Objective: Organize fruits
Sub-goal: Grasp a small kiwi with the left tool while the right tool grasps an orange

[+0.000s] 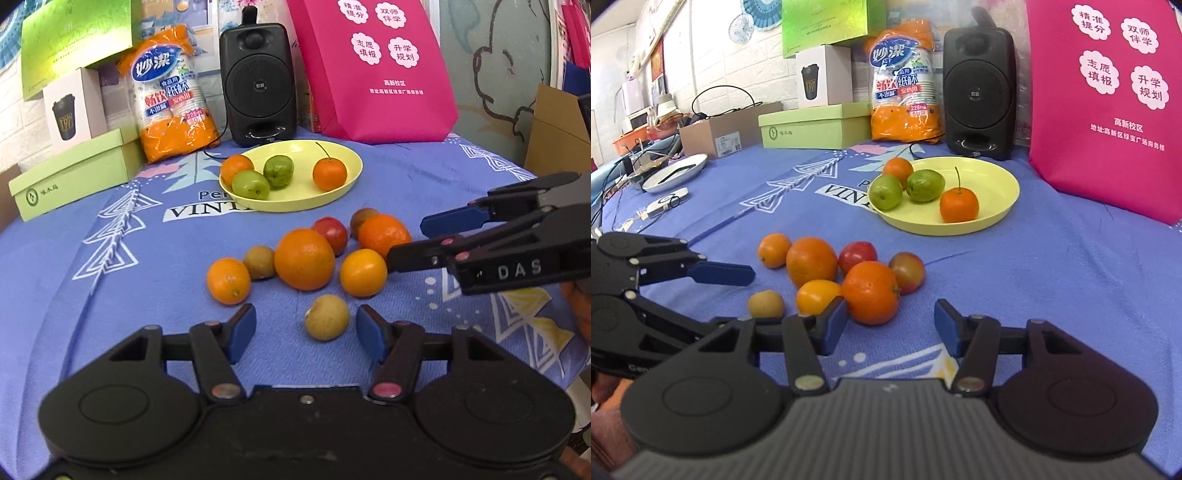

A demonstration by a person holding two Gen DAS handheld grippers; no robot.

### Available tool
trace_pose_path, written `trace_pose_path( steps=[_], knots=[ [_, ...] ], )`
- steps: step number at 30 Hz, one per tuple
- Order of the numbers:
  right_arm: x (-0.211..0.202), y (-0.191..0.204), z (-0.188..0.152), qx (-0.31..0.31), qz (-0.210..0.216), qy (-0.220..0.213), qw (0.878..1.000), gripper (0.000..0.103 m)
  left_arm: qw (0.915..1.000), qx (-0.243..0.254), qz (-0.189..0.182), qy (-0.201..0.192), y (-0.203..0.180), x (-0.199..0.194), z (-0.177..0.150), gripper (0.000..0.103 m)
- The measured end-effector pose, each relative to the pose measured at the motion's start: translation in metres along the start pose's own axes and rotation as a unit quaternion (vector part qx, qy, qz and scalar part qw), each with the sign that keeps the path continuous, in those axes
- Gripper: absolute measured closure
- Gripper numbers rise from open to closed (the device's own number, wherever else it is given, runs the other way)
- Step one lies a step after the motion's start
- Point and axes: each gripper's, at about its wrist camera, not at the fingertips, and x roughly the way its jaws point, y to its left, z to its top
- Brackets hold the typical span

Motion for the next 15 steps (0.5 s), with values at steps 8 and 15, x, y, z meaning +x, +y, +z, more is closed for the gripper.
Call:
trace_pose_path(
  steps=[8, 15],
  knots=[
    [0.0046, 0.0012, 0.0035, -0.001, 0.008, 0.001, 1.0, 0.052, 0.9991, -0.015, -0.038, 0.006, 0.0003, 0.0041, 0.0025, 0.062],
    [0.0105, 0.0026, 0.0089, 0.003, 0.008, -0.002, 1.0, 0.052, 0.9991, -0.021, -0.036, 0.01, 0.0053, -0.0001, 0.0035, 0.076]
  ],
)
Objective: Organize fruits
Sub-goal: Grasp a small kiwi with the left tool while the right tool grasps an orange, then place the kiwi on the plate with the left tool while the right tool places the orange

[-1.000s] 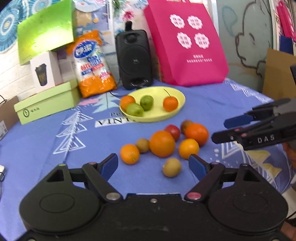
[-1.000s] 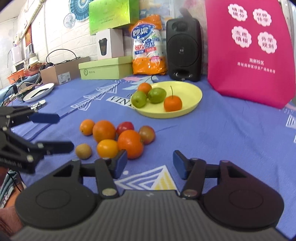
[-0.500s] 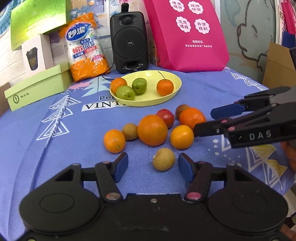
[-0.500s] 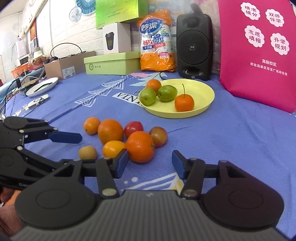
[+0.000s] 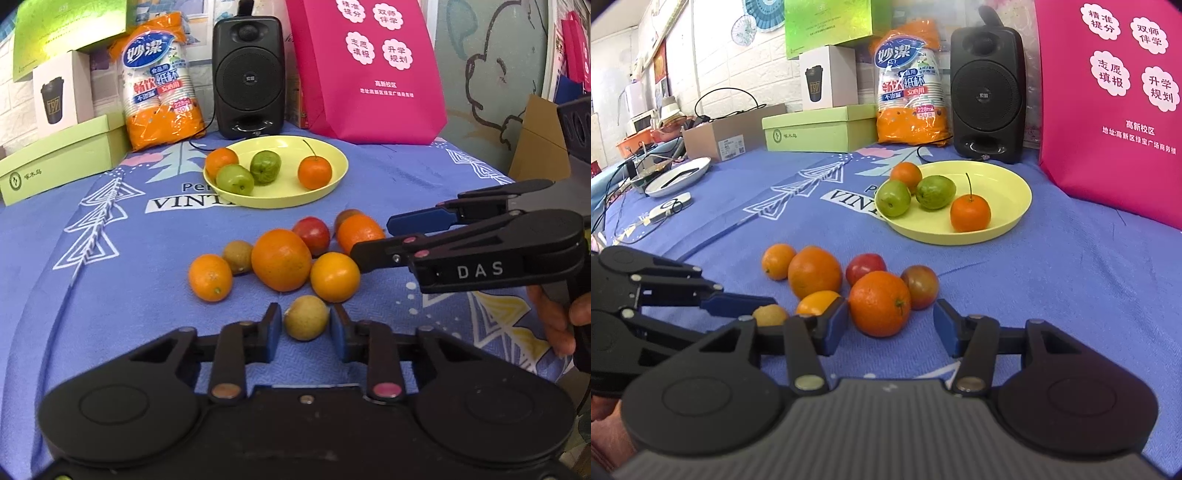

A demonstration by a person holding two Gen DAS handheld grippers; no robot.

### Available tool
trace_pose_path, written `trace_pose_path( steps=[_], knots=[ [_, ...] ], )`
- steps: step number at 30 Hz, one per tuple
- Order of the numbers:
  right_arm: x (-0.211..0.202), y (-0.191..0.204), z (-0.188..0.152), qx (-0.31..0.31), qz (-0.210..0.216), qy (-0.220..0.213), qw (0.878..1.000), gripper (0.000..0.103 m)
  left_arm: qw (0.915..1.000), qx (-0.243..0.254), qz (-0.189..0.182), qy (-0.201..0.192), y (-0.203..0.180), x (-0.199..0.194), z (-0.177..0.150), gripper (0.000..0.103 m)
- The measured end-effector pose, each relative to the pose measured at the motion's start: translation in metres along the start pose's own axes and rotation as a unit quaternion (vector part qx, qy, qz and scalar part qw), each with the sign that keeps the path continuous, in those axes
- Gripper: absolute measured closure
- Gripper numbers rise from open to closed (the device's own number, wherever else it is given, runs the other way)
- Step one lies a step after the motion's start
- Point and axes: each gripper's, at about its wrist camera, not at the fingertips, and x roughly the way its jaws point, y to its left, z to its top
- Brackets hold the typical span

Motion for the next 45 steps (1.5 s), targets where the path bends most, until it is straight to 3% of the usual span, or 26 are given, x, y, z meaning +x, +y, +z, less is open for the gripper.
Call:
trace_pose_path(
  steps=[8, 11, 30, 38, 45],
  knots=[
    [0.016, 0.004, 0.001, 0.019, 0.007, 0.018, 1.0, 0.052, 1.0, -0.004, 0.004, -0.001, 0.001, -0.003, 0.0, 0.078],
    [0.019, 0.01, -0.002, 0.006, 0.007, 0.012, 1.0, 0.064, 1.0, -0.008, 0.006, -0.001, 0.003, -0.003, -0.001, 0.078],
    [-0.026, -0.005, -0.022, 0.034, 0.001, 0.008, 0.999, 0.065, 0.9992, -0.032, 0.016, -0.017, 0.016, -0.028, 0.001, 0.078],
    [-0.031, -0.004, -0.023, 0.03, -0.003, 0.008, 1.0, 0.065, 0.999, -0.026, 0.024, -0.029, 0.022, -0.043, 0.025, 0.078],
    [-0.036, -0.01, -0.016, 0.028, -0.008, -0.002, 1.0, 0.065, 0.9992, 0.005, 0.01, -0.038, 0.021, -0.027, 0.063, 0.078]
  ],
)
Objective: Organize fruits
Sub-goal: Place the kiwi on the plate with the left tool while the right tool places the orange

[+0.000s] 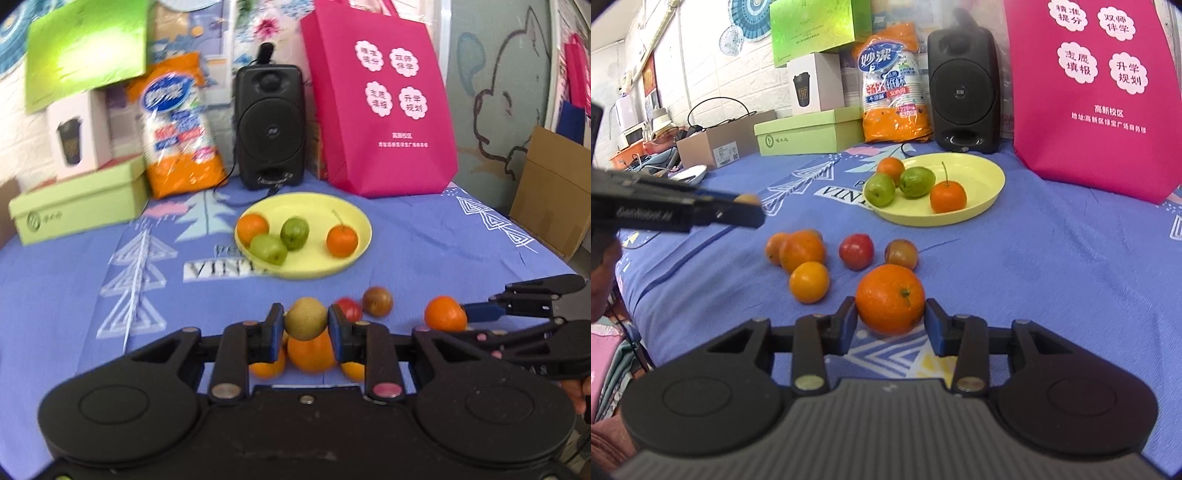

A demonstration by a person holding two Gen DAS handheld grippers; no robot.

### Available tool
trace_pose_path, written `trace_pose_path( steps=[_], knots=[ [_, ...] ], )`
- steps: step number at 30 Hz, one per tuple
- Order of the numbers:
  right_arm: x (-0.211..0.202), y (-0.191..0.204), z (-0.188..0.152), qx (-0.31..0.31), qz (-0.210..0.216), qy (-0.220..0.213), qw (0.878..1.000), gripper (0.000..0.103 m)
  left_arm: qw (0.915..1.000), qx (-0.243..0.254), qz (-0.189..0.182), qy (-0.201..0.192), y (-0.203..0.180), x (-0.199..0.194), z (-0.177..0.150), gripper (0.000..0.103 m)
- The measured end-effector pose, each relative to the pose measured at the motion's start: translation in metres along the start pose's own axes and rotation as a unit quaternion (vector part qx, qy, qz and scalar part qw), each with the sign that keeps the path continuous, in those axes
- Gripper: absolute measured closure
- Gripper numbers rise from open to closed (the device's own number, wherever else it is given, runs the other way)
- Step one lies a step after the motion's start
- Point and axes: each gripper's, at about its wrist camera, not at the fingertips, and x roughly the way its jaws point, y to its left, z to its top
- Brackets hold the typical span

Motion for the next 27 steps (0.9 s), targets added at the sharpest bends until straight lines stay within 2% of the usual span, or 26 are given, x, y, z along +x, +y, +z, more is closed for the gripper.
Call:
trace_pose_path(
  steps=[8, 14, 21, 24, 27],
  knots=[
    [0.002, -0.018, 0.024, -0.006, -0.015, -0.02, 1.0, 0.065, 0.9994, 0.01, -0.031, 0.012, 0.004, 0.063, 0.045, 0.078],
    [0.019, -0.041, 0.068, -0.021, -0.039, -0.037, 0.998, 0.065, 0.9975, 0.003, -0.04, 0.058, 0.008, 0.132, 0.067, 0.078],
    [0.086, -0.068, 0.123, 0.005, -0.047, -0.015, 0.999, 0.065, 0.9956, 0.005, -0.018, 0.092, 0.002, 0.177, 0.064, 0.078],
    [0.122, -0.073, 0.135, 0.01, -0.052, 0.01, 0.999, 0.065, 0.995, 0.001, -0.009, 0.1, 0.004, 0.186, 0.06, 0.077],
    [0.154, -0.084, 0.138, 0.043, -0.055, 0.031, 0.997, 0.065, 0.995, 0.003, 0.003, 0.099, 0.006, 0.189, 0.057, 0.076]
  ],
)
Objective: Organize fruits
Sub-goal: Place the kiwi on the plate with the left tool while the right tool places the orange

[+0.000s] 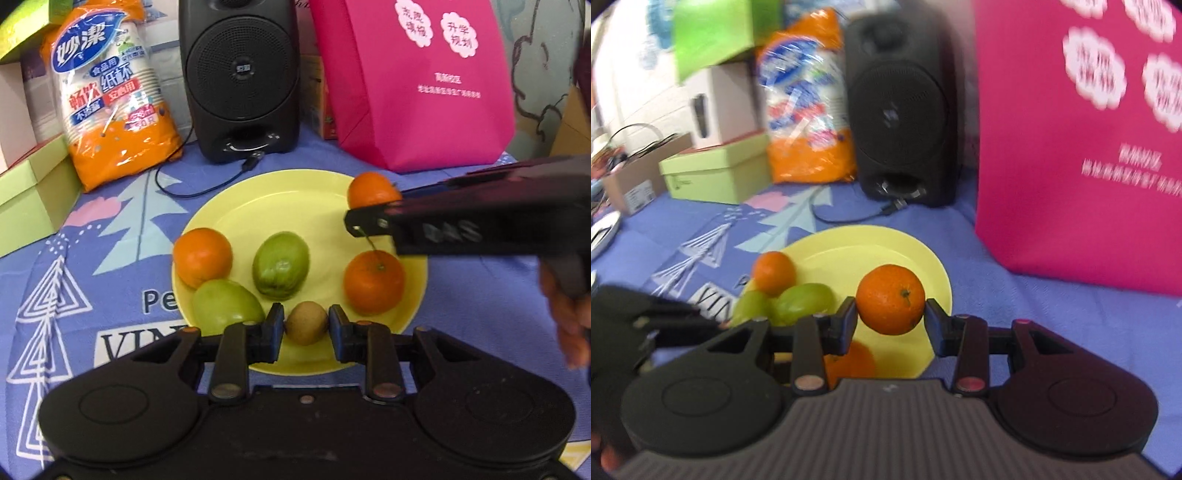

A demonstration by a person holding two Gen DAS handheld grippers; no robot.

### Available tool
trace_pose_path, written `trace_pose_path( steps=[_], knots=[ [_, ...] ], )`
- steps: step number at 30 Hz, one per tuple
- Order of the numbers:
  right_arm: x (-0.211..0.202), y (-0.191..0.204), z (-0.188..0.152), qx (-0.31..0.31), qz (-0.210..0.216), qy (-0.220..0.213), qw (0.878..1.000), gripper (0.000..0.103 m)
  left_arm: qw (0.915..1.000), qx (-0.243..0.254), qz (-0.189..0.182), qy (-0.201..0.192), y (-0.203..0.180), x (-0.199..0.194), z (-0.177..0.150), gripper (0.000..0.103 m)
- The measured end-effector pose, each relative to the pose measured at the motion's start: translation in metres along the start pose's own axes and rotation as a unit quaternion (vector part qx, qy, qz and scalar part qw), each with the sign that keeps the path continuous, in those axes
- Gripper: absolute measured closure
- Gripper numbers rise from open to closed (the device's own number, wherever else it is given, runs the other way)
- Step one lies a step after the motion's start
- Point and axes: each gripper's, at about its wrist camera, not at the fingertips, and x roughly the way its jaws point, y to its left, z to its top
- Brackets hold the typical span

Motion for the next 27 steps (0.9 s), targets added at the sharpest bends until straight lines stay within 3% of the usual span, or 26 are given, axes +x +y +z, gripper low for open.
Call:
trace_pose_path(
  steps=[8, 9, 12, 18, 21, 27],
  knots=[
    [0.029, -0.002, 0.001, 0.009, -0.003, 0.017, 1.0, 0.061, 0.9998, -0.003, -0.019, -0.01, 0.004, -0.017, -0.001, 0.061],
    [0.026, -0.001, 0.0, 0.005, -0.005, 0.012, 1.0, 0.053, 0.9996, -0.002, -0.022, -0.015, 0.005, -0.023, -0.002, 0.055],
    [0.01, -0.002, 0.0, 0.009, -0.003, -0.008, 1.0, 0.048, 0.9989, 0.0, -0.012, -0.045, 0.006, -0.048, -0.008, 0.028],
    [-0.04, -0.005, -0.008, 0.029, 0.007, -0.057, 0.998, 0.048, 0.9939, -0.045, -0.009, -0.1, 0.03, -0.106, -0.023, 0.027],
    [-0.07, 0.002, -0.023, 0.03, 0.022, -0.08, 0.996, 0.042, 0.9908, -0.077, 0.014, -0.111, 0.043, -0.128, -0.038, 0.017],
    [-0.116, 0.022, -0.07, 0.023, 0.031, -0.098, 0.994, 0.038, 0.9896, -0.057, 0.056, -0.12, 0.036, -0.154, -0.083, 0.017]
  ],
)
